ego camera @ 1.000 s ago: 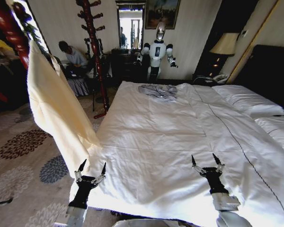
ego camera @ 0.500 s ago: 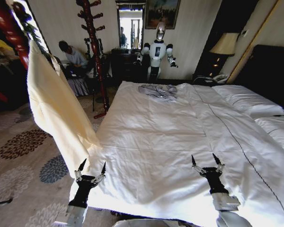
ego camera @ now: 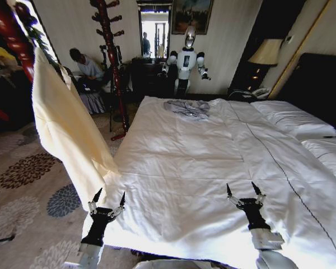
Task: Pick up the clothes from the bed and hang them on the clothes hanger.
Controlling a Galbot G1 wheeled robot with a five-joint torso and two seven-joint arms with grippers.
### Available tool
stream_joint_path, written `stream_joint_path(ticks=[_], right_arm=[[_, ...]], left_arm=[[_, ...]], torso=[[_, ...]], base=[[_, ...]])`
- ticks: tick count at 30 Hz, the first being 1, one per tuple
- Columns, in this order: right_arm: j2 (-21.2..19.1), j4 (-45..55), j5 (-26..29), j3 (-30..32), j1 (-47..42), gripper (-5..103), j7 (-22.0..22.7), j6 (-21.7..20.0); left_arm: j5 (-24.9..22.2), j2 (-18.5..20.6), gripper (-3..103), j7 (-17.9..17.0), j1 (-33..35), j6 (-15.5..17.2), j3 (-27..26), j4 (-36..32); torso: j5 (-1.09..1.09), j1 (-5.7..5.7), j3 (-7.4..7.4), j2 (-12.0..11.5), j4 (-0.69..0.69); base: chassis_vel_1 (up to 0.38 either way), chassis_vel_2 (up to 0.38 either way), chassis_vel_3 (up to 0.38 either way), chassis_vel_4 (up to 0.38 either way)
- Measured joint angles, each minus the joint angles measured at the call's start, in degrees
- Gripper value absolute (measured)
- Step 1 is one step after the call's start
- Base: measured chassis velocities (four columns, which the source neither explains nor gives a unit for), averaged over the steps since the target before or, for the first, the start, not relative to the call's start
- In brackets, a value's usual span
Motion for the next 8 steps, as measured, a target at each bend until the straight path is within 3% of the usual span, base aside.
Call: stream_joint_path(ticks=[8], right_arm=[[0.00, 0.00, 0.00, 0.00, 0.00, 100, 0.00, 0.00]], left_arm=[[-0.03, 0.02, 100, -0.01, 0.00, 0.04, 0.00, -0.02]], torso=[[0.00, 0.00, 0.00, 0.00, 0.00]], base=[[0.000, 0.000, 0.000, 0.000]])
